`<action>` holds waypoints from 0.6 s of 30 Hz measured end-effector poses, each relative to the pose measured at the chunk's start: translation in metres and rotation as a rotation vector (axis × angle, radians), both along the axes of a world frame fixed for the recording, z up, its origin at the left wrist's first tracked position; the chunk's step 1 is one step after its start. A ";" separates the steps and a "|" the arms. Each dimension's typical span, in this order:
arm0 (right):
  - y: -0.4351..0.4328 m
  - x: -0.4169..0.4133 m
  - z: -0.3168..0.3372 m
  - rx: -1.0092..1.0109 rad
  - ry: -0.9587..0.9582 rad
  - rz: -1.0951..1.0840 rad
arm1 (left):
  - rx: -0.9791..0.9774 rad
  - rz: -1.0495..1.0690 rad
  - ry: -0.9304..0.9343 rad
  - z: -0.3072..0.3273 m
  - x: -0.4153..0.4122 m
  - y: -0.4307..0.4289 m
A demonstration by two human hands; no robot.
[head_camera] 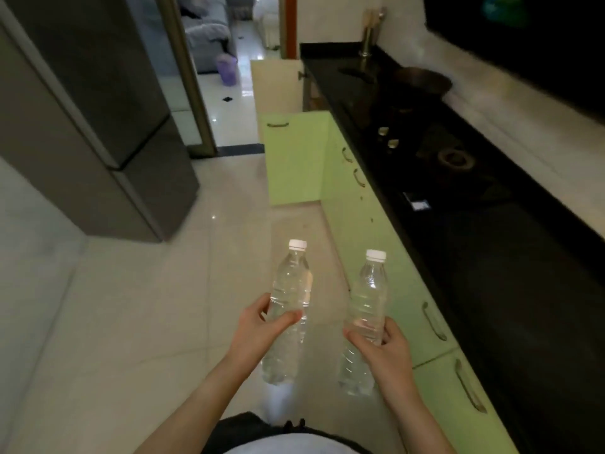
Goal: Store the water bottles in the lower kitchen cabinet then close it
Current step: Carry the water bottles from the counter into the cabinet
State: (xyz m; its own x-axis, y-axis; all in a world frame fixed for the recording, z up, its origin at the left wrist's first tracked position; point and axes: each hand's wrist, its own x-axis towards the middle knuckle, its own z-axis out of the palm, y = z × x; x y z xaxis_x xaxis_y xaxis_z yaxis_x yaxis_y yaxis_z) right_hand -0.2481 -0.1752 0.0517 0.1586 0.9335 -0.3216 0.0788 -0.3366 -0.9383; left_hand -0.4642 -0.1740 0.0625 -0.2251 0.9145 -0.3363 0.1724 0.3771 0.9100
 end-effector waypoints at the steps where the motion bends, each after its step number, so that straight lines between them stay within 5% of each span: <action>1: 0.009 -0.024 -0.001 -0.008 0.001 0.039 | -0.004 0.034 0.010 0.000 -0.025 0.002; 9: 0.097 -0.173 0.014 0.007 -0.008 0.296 | -0.009 0.300 -0.005 0.009 -0.174 0.030; 18: 0.226 -0.268 -0.007 -0.017 -0.076 0.480 | -0.055 0.478 -0.080 -0.018 -0.247 0.113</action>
State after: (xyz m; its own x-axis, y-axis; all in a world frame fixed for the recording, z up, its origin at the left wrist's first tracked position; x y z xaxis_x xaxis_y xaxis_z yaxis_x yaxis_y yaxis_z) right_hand -0.5165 0.0512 0.0443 -0.2652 0.9017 -0.3413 0.2971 -0.2603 -0.9187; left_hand -0.7117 -0.0612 0.0440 -0.5867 0.6954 -0.4149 -0.1015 0.4452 0.8896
